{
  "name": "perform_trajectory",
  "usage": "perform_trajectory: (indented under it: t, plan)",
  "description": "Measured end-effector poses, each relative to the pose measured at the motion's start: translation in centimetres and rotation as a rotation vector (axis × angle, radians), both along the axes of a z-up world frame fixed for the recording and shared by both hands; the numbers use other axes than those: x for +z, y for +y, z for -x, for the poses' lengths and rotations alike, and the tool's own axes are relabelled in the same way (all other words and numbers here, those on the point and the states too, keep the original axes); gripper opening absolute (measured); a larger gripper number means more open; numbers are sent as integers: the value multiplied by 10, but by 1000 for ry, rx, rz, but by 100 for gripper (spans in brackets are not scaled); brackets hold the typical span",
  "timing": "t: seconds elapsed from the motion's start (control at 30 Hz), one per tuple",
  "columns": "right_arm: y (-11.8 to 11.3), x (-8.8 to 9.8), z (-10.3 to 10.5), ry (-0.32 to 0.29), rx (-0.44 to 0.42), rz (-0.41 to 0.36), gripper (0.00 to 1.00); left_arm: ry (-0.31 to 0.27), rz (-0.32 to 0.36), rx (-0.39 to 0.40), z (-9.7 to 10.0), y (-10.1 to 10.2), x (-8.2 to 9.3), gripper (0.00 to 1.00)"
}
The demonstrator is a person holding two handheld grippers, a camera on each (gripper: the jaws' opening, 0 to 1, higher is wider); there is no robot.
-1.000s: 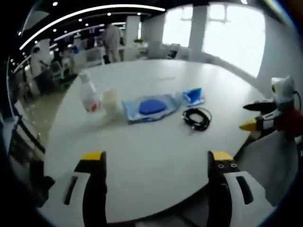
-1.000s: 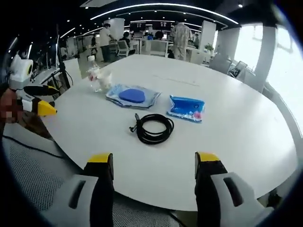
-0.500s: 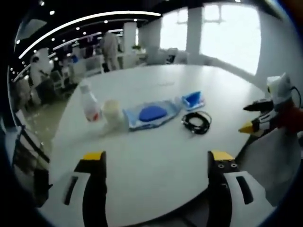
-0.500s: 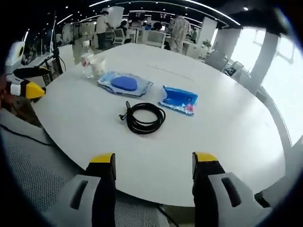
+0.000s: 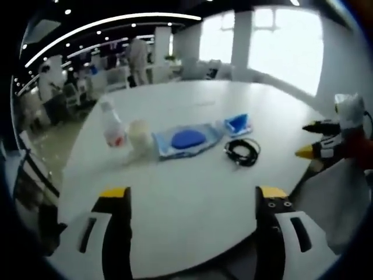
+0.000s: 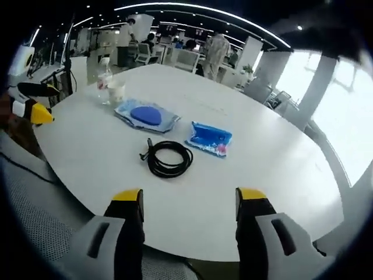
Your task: Arrange the tabletop items into an orderly group along one side of the table until the central work area is clear of visible clutter.
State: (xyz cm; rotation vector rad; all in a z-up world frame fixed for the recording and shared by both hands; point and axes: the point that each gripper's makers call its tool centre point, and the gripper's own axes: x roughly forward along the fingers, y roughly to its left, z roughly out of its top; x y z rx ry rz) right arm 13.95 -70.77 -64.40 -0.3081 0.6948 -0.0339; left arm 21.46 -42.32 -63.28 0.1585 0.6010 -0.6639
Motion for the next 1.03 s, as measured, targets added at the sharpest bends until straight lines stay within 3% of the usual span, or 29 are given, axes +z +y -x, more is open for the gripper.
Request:
perform_trajectory:
  t: [0.1, 0.2, 0.27, 0.37, 0.47, 0.63, 0.9, 1.03]
  plan:
    - [4, 3, -1, -14, 11, 1, 66, -7, -21, -28, 2, -5, -2, 85]
    - [-1, 11, -3, -36, 16, 84, 63, -42, -115, -25, 1, 2, -5, 84]
    - [-7, 16, -2, -34, 10, 169, 61, -63, -106, -32, 1, -2, -1, 84]
    - [-5, 18, -4, -46, 18, 172, 60, -115, -120, -34, -3, -1, 7, 83]
    - [1, 10, -2, -18, 27, 127, 59, -110, -117, -23, -3, 2, 7, 83]
    - [-2, 22, -4, -57, 32, 199, 57, -109, -123, 18, -7, 10, 7, 82]
    - [-9, 24, -2, -72, -4, 180, 57, -86, -103, 12, -5, 6, 5, 82]
    - [-4, 22, -1, -59, 17, 190, 57, -101, -116, -8, -3, 1, 6, 82]
